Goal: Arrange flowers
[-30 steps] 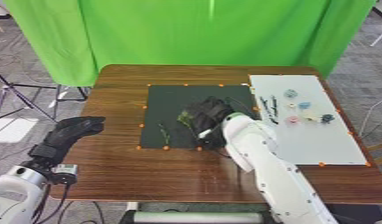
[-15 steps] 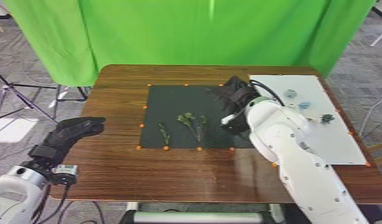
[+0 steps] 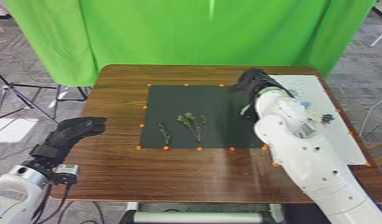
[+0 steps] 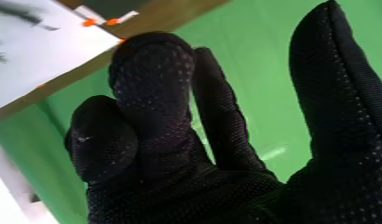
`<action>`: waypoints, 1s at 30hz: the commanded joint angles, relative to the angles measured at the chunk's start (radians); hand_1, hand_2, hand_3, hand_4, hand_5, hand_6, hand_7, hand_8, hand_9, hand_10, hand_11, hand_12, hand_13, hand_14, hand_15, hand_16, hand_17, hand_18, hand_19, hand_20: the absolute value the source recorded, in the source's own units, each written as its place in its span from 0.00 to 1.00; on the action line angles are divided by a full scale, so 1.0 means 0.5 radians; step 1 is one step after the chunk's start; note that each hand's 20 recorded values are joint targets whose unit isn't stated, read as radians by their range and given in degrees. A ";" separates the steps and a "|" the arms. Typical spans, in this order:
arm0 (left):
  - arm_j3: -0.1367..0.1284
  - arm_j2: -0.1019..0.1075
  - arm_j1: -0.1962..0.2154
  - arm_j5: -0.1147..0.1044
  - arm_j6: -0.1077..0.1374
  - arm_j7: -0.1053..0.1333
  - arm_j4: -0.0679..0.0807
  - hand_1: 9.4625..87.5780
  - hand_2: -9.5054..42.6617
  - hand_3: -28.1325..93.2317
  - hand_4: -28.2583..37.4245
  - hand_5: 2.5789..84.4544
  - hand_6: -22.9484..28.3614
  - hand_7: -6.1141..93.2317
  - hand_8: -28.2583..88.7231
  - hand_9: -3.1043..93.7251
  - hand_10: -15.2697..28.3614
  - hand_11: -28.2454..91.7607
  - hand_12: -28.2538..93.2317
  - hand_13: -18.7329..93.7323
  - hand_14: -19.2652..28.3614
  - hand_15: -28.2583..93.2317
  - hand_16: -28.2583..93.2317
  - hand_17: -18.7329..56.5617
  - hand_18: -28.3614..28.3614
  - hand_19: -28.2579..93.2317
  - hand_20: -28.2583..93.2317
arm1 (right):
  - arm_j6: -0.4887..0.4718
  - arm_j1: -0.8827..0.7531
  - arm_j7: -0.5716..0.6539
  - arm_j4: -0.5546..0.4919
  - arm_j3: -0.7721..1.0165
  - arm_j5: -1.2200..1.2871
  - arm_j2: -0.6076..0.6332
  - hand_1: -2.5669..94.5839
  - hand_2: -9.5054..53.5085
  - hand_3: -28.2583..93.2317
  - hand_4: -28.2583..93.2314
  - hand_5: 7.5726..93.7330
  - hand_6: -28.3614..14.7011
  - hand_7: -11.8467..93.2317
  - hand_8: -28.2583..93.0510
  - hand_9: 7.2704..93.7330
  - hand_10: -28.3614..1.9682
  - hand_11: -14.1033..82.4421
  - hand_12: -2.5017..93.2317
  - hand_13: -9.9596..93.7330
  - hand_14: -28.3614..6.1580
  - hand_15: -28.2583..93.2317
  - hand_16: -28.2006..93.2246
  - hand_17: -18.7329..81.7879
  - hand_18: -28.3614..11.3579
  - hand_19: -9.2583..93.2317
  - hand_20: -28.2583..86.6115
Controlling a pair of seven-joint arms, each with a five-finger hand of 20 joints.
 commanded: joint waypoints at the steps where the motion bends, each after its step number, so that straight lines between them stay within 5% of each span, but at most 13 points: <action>1: 0.000 -0.019 0.016 0.016 -0.039 -0.018 0.004 0.24 0.08 0.73 0.17 0.51 0.54 0.22 0.19 0.48 0.66 0.41 0.37 0.48 0.77 0.36 0.27 0.29 0.70 0.29 0.34 | -0.270 -0.034 0.148 -0.008 0.190 0.106 0.085 0.35 0.00 0.68 0.14 0.46 0.56 0.19 0.21 0.42 0.19 0.20 0.23 0.93 0.64 0.68 0.48 0.82 0.46 1.00 0.55; 6: -0.013 -0.031 0.041 0.013 -0.043 -0.012 0.000 0.24 0.08 0.73 0.17 0.51 0.54 0.22 0.19 0.48 0.66 0.41 0.37 0.48 0.77 0.35 0.27 0.29 0.71 0.29 0.34 | -0.326 -0.129 0.186 -0.038 0.278 0.110 0.148 0.33 0.00 0.64 0.13 0.45 0.50 0.18 0.21 0.42 0.15 0.20 0.22 0.93 0.64 0.68 0.47 0.82 0.45 1.00 0.55; 9: 0.035 -0.016 0.063 0.040 0.144 0.129 -0.002 0.24 0.07 0.73 0.17 0.51 0.54 0.22 0.19 0.48 0.66 0.41 0.37 0.48 0.77 0.35 0.27 0.29 0.71 0.29 0.34 | -0.333 -0.177 0.202 -0.047 0.328 0.106 0.166 0.33 0.00 0.65 0.13 0.44 0.50 0.17 0.22 0.41 0.15 0.19 0.21 0.93 0.64 0.68 0.47 0.82 0.44 1.00 0.56; 11: 0.042 -0.020 0.071 0.009 0.241 0.173 -0.015 0.24 0.08 0.73 0.17 0.52 0.54 0.22 0.19 0.48 0.66 0.42 0.37 0.48 0.77 0.35 0.27 0.30 0.70 0.29 0.34 | -0.343 -0.212 0.205 -0.053 0.356 0.116 0.172 0.32 0.00 0.65 0.13 0.44 0.49 0.17 0.22 0.41 0.14 0.20 0.21 0.93 0.64 0.68 0.47 0.81 0.44 1.00 0.56; 14: 0.106 0.011 0.074 -0.028 0.514 0.354 -0.015 0.25 0.11 0.73 0.16 0.53 0.53 0.23 0.18 0.49 0.66 0.42 0.36 0.49 0.77 0.34 0.26 0.31 0.70 0.29 0.34 | -0.367 -0.256 0.211 -0.058 0.383 0.131 0.175 0.32 0.00 0.65 0.13 0.45 0.50 0.17 0.22 0.42 0.16 0.20 0.21 0.93 0.64 0.68 0.46 0.81 0.43 1.00 0.56; 15: 0.159 0.035 0.073 -0.031 0.700 0.442 -0.016 0.25 0.14 0.73 0.15 0.53 0.53 0.24 0.18 0.49 0.67 0.42 0.36 0.49 0.76 0.34 0.26 0.31 0.69 0.29 0.34 | -0.369 -0.274 0.215 -0.063 0.393 0.140 0.178 0.32 0.00 0.65 0.13 0.45 0.50 0.17 0.22 0.42 0.16 0.20 0.21 0.93 0.64 0.68 0.46 0.81 0.43 1.00 0.56; 16: 0.214 0.051 0.059 -0.060 0.882 0.541 -0.012 0.25 0.19 0.74 0.13 0.53 0.53 0.24 0.18 0.50 0.67 0.43 0.36 0.49 0.76 0.34 0.26 0.31 0.69 0.29 0.34 | -0.371 -0.283 0.213 -0.060 0.398 0.139 0.175 0.32 0.00 0.65 0.13 0.45 0.50 0.17 0.22 0.42 0.16 0.20 0.21 0.93 0.64 0.68 0.46 0.81 0.43 1.00 0.56; 17: 0.241 0.060 0.050 -0.111 1.005 0.590 -0.021 0.26 0.27 0.75 0.11 0.53 0.52 0.26 0.18 0.51 0.67 0.43 0.36 0.49 0.75 0.34 0.26 0.32 0.68 0.29 0.34 | -0.369 -0.300 0.216 -0.065 0.406 0.144 0.176 0.32 0.00 0.65 0.13 0.45 0.50 0.17 0.22 0.42 0.16 0.20 0.21 0.93 0.64 0.68 0.46 0.81 0.43 1.00 0.56; 18: 0.273 0.073 0.033 -0.160 1.114 0.652 -0.018 0.27 0.33 0.75 0.09 0.54 0.51 0.27 0.17 0.52 0.66 0.44 0.36 0.50 0.75 0.33 0.26 0.33 0.67 0.29 0.34 | -0.376 -0.321 0.224 -0.071 0.423 0.164 0.173 0.32 0.00 0.65 0.13 0.45 0.50 0.17 0.22 0.43 0.17 0.20 0.21 0.93 0.64 0.68 0.46 0.81 0.43 1.00 0.56; 19: 0.277 0.073 0.029 -0.204 1.164 0.695 -0.019 0.28 0.37 0.76 0.08 0.54 0.50 0.27 0.17 0.53 0.66 0.44 0.36 0.50 0.73 0.33 0.25 0.33 0.66 0.29 0.34 | -0.384 -0.339 0.226 -0.078 0.436 0.171 0.169 0.32 0.00 0.65 0.13 0.45 0.50 0.17 0.22 0.43 0.17 0.20 0.21 0.93 0.64 0.68 0.46 0.81 0.43 1.00 0.56; 21: 0.250 0.069 0.049 -0.242 1.178 0.700 -0.035 0.28 0.41 0.76 0.07 0.54 0.50 0.28 0.16 0.54 0.66 0.44 0.35 0.50 0.72 0.33 0.25 0.34 0.65 0.28 0.34 | -0.387 -0.374 0.226 -0.087 0.456 0.186 0.161 0.33 0.00 0.66 0.13 0.46 0.50 0.17 0.22 0.44 0.18 0.20 0.21 0.93 0.64 0.68 0.46 0.81 0.43 1.00 0.55; 25: 0.220 0.049 0.077 -0.218 1.092 0.651 -0.043 0.28 0.41 0.77 0.07 0.55 0.49 0.29 0.16 0.54 0.66 0.44 0.35 0.50 0.72 0.34 0.25 0.34 0.65 0.28 0.34 | -0.371 -0.426 0.237 -0.094 0.476 0.212 0.137 0.35 0.00 0.67 0.13 0.46 0.50 0.18 0.22 0.45 0.18 0.20 0.21 0.94 0.65 0.68 0.46 0.82 0.44 1.00 0.55; 30: 0.251 0.042 0.041 -0.203 1.045 0.629 -0.028 0.27 0.39 0.77 0.08 0.55 0.50 0.29 0.16 0.54 0.67 0.45 0.35 0.51 0.74 0.35 0.25 0.34 0.66 0.28 0.35 | -0.365 -0.496 0.234 -0.108 0.463 0.237 0.113 0.43 0.00 0.67 0.13 0.49 0.56 0.20 0.21 0.52 0.23 0.22 0.21 0.96 0.68 0.67 0.46 0.84 0.47 1.00 0.55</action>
